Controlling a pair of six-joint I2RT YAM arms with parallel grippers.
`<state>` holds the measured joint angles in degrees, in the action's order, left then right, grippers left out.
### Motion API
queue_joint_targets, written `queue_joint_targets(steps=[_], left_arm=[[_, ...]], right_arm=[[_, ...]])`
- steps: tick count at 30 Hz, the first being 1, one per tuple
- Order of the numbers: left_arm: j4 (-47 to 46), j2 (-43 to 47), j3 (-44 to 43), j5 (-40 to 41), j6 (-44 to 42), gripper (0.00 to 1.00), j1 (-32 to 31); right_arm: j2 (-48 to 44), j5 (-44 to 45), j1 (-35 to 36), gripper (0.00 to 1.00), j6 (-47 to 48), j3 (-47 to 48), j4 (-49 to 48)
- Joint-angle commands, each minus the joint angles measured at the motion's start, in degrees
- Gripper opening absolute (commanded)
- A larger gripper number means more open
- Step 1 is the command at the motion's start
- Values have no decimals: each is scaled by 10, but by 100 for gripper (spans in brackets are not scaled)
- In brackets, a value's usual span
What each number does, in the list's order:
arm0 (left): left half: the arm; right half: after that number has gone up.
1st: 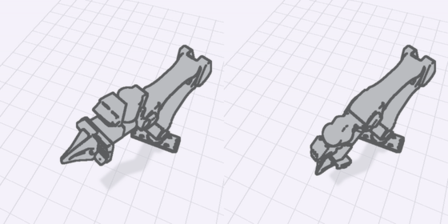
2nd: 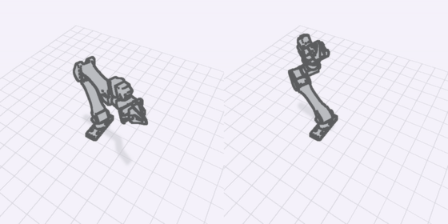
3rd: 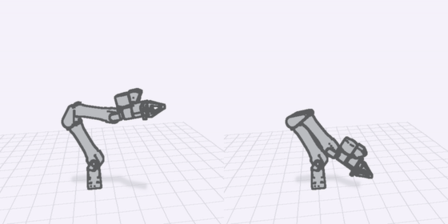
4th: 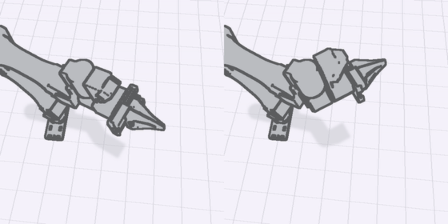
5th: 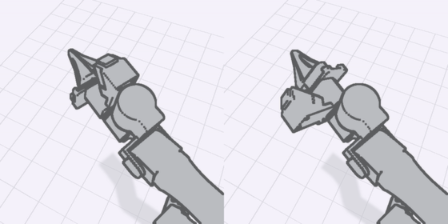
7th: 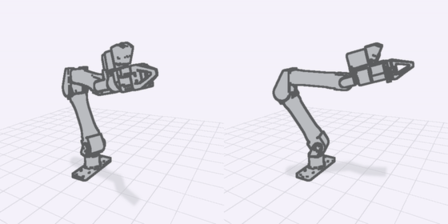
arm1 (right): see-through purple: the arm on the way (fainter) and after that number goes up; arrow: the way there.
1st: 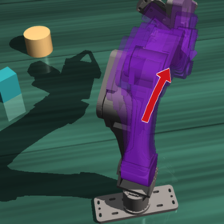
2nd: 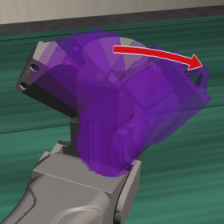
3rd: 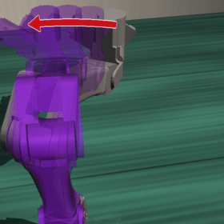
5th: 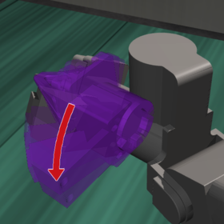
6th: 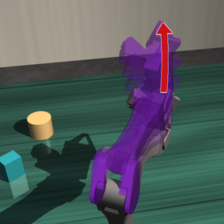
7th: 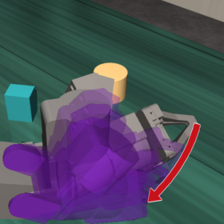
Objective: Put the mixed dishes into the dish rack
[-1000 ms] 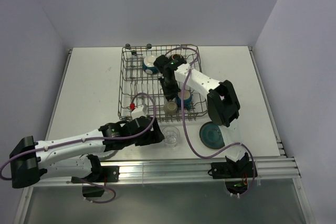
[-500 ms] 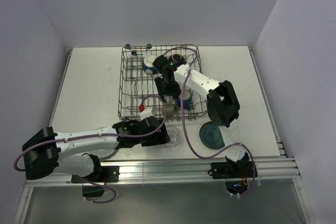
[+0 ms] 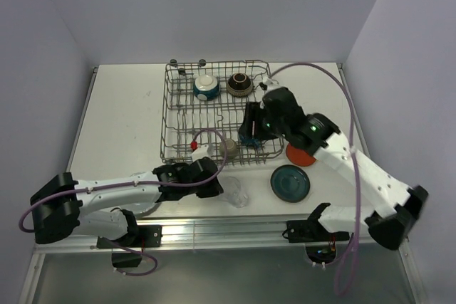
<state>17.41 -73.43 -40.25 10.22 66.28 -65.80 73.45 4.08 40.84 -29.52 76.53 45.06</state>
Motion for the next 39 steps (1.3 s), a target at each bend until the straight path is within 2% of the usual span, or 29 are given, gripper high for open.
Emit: queue_joint_targets(steps=[1,3,5,6,11,14,19,20,26,30,35,39], left_arm=[[-11,66,5,0,-13,0,1],[-16,126,23,-18,-19,0,1],[-20,196,36,-30,-24,0,2],[-24,218,40,-50,-25,0,4],[-55,350,55,-103,-1,0,20],[-69,381,52,-134,17,0,21],[-141,404,65,-182,50,0,21],[-152,403,68,-188,54,0,21],[-255,401,97,-230,93,0,21],[-280,402,99,-234,103,0,21],[-297,404,93,-238,106,0,21],[-299,406,94,-240,110,0,21]], right_arm=[[-70,-53,9,64,-41,-113,-86],[-131,-123,12,64,-48,-184,-118],[-198,-173,12,65,-60,-231,-178],[-220,-226,12,66,-67,-275,-222],[-350,-314,14,73,-84,-383,-326],[-398,-347,16,77,-108,-415,-388],[-446,-391,27,82,-157,-468,-505],[-452,-401,30,86,-164,-478,-523],[-470,-413,68,96,-200,-488,-595],[-460,-392,116,97,-206,-489,-632],[-437,-344,185,98,-184,-475,-622],[-427,-308,208,98,-181,-471,-633]])
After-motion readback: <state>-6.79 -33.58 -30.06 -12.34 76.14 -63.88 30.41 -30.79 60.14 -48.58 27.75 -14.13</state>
